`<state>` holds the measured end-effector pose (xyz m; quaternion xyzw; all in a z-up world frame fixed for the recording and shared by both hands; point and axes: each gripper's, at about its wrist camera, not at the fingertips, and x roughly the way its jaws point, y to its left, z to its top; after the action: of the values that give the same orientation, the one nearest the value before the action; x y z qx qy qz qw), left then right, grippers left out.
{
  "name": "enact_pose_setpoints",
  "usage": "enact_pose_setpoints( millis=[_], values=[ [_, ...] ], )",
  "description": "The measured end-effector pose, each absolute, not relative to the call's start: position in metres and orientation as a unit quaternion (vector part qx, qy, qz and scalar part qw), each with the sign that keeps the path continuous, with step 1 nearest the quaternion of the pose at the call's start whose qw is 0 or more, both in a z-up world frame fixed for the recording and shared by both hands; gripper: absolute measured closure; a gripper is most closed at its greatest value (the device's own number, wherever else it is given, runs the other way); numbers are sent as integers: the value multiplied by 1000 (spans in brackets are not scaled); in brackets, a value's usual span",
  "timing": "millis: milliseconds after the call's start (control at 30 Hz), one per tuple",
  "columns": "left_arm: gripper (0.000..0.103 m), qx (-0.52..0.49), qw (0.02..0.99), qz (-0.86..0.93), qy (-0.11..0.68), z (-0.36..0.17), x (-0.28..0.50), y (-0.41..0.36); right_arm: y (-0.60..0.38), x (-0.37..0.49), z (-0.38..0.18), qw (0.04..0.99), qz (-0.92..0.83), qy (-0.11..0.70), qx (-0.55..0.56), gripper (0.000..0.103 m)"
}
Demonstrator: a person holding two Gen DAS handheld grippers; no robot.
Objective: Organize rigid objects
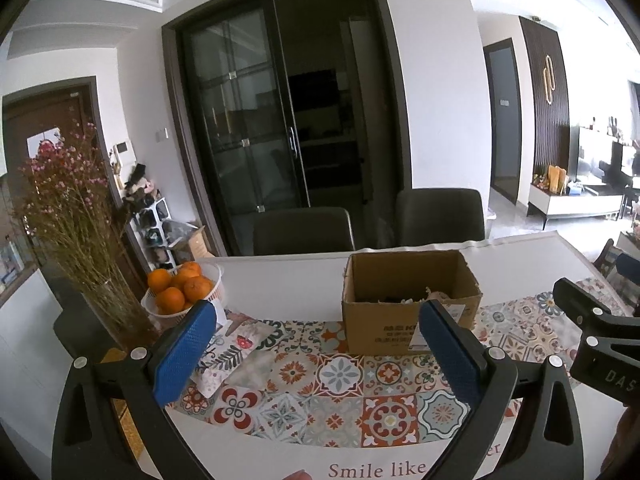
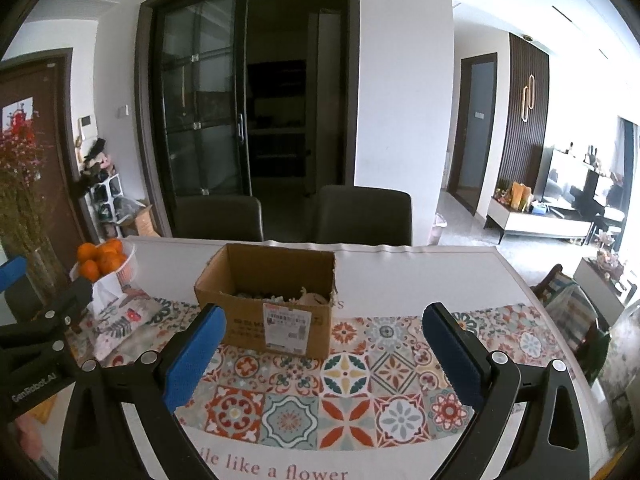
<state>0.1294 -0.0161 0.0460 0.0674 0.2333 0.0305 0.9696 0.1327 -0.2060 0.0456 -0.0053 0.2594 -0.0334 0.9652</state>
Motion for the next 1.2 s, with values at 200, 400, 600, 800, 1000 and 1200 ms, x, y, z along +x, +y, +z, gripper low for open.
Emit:
enact_pose_setpoints(
  millis=[200, 400, 600, 800, 1000, 1200],
  values=[
    [0, 65, 972, 26, 223, 54, 122, -18, -206, 122, 54, 968, -34, 248, -6, 4],
    [0, 63, 973, 22, 219, 58, 117, -18, -207, 117, 58, 971, -34, 238, -7, 4],
    [0, 60, 974, 19, 219, 58, 114, -19, -207, 115, 59, 971, -34, 236, -6, 4],
    [0, 60, 974, 18, 219, 59, 113, -19, -207, 114, 61, 971, -35, 235, -6, 4],
    [0, 57, 975, 15, 216, 60, 112, -21, -206, 112, 62, 972, -35, 232, -6, 3],
    [0, 56, 975, 14, 216, 60, 111, -21, -206, 111, 63, 972, -36, 232, -6, 3]
  ],
)
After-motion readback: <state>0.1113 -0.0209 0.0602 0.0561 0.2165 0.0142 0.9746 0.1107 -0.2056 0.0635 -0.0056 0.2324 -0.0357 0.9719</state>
